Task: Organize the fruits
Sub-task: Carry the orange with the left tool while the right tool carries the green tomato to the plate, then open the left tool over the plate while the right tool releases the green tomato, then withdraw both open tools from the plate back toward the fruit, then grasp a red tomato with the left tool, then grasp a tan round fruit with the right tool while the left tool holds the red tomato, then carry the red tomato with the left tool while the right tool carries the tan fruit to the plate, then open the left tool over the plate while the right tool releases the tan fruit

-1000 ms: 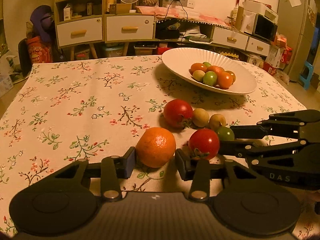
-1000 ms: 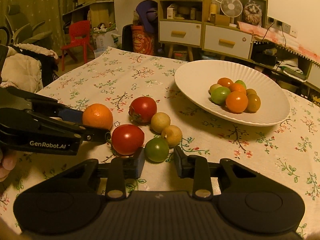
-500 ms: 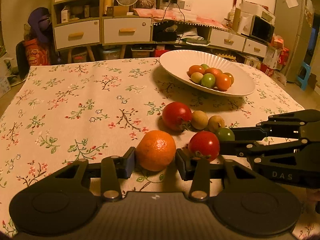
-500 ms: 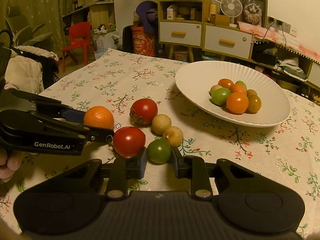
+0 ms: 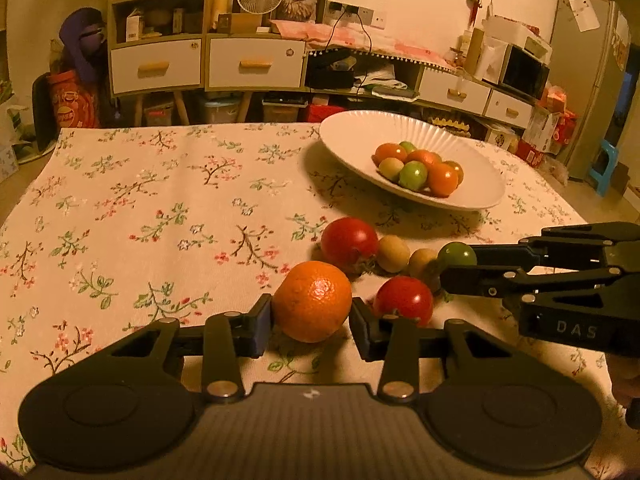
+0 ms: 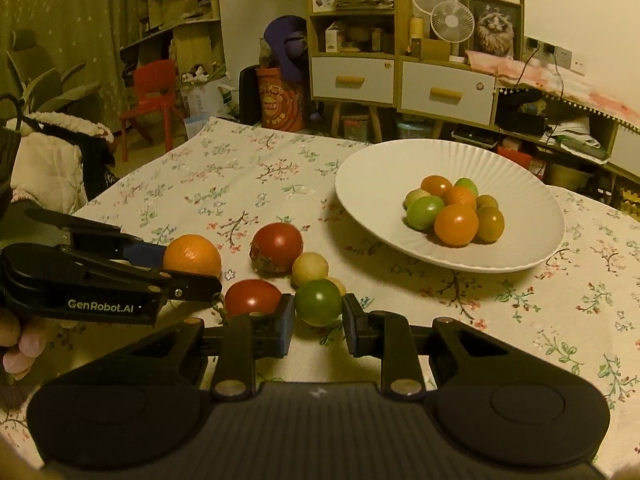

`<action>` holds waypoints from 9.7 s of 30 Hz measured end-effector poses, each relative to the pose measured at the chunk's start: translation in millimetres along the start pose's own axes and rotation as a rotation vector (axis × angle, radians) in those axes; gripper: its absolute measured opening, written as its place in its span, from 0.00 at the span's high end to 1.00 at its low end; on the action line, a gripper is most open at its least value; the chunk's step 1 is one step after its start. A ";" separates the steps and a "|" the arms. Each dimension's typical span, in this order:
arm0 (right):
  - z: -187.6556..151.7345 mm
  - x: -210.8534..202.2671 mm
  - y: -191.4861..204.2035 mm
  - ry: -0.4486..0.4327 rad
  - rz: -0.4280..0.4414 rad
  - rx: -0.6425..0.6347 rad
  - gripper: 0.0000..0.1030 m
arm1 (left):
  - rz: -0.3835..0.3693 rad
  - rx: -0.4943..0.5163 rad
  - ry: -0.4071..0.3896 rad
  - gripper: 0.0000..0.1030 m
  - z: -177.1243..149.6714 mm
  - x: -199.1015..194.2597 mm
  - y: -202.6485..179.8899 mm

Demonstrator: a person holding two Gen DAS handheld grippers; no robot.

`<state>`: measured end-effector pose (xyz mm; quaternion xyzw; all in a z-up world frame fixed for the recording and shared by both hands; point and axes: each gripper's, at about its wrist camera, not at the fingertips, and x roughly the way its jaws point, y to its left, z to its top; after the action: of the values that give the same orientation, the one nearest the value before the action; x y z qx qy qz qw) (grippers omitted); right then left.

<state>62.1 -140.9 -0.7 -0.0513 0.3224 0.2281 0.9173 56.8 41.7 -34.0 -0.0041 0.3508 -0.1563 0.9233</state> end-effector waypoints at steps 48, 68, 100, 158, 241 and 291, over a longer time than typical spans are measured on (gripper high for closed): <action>42.6 8.5 -112.6 -0.054 -0.160 0.160 0.78 | 0.007 0.057 0.018 0.56 105.3 79.3 -61.8; 40.3 19.9 -123.0 -0.003 -0.151 0.157 0.77 | 0.016 0.032 0.074 0.55 120.1 103.9 -59.5; 47.4 -14.9 -94.6 -0.020 -0.141 0.166 0.37 | 0.008 0.077 0.028 0.16 99.5 39.3 -53.0; -10.7 3.6 -40.1 0.107 -0.151 0.139 0.01 | -0.035 0.107 0.052 0.32 -3.7 17.5 -41.3; 7.9 -14.2 -34.4 -0.010 0.003 0.073 0.79 | -0.011 0.076 0.023 0.62 30.6 -5.4 -47.4; 35.1 14.2 -108.2 -0.035 -0.143 0.168 0.71 | -0.039 0.110 0.039 0.51 89.2 72.8 -98.7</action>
<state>140.6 -223.3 12.5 0.0070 0.3198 0.1352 0.9378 137.8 -82.5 -2.2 0.0431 0.3593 -0.1933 0.9120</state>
